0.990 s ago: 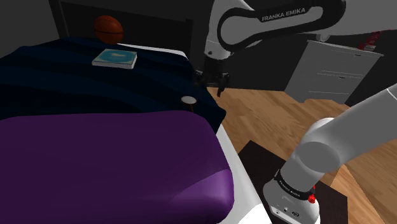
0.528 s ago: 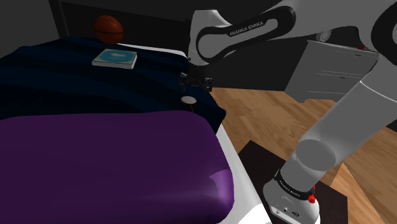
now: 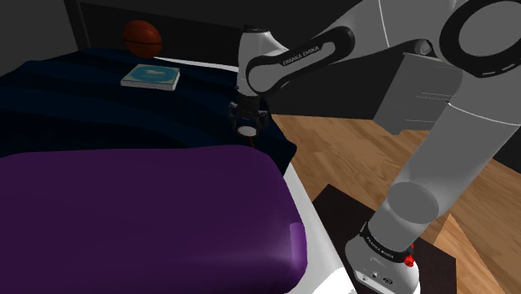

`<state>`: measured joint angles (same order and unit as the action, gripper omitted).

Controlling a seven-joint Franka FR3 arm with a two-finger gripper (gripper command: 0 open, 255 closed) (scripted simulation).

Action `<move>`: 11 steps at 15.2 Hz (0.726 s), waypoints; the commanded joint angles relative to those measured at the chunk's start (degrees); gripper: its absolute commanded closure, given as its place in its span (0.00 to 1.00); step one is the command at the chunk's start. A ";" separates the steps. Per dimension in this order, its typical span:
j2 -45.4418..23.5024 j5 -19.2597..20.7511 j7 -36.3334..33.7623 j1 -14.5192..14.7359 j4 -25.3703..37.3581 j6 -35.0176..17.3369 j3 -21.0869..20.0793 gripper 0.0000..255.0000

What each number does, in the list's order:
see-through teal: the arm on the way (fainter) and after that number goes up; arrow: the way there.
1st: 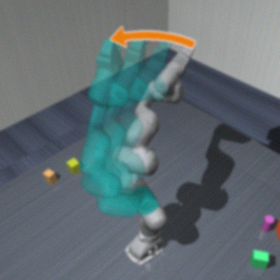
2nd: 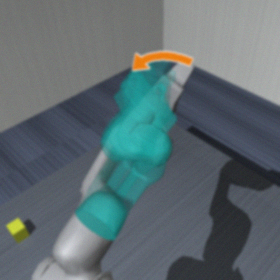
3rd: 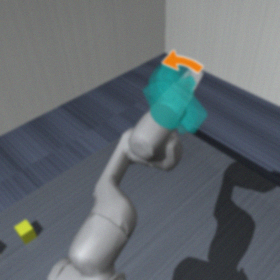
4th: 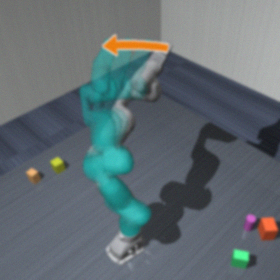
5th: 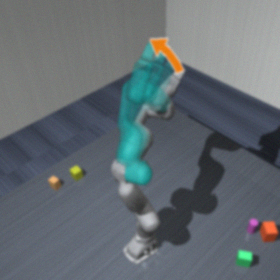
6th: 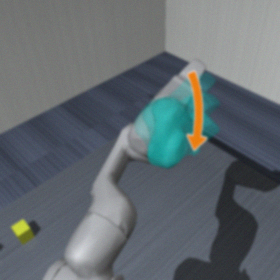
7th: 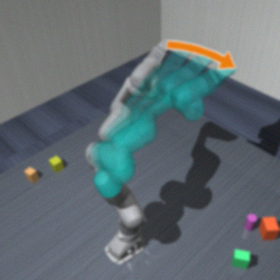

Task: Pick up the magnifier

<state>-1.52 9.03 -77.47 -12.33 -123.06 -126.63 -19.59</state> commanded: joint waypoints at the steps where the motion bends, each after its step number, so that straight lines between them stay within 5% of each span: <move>1: -0.66 0.48 -0.54 0.01 -0.78 -1.40 0.02 0.00; 5: -1.30 0.90 -0.93 0.03 -1.32 -2.52 0.04 0.00; 6: -1.33 0.92 -0.95 0.04 -1.28 -2.50 0.04 1.00; 11: -1.35 0.93 -0.95 0.04 -1.27 -2.51 0.04 1.00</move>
<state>-2.82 9.93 -78.42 -12.26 -124.31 -129.13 -19.59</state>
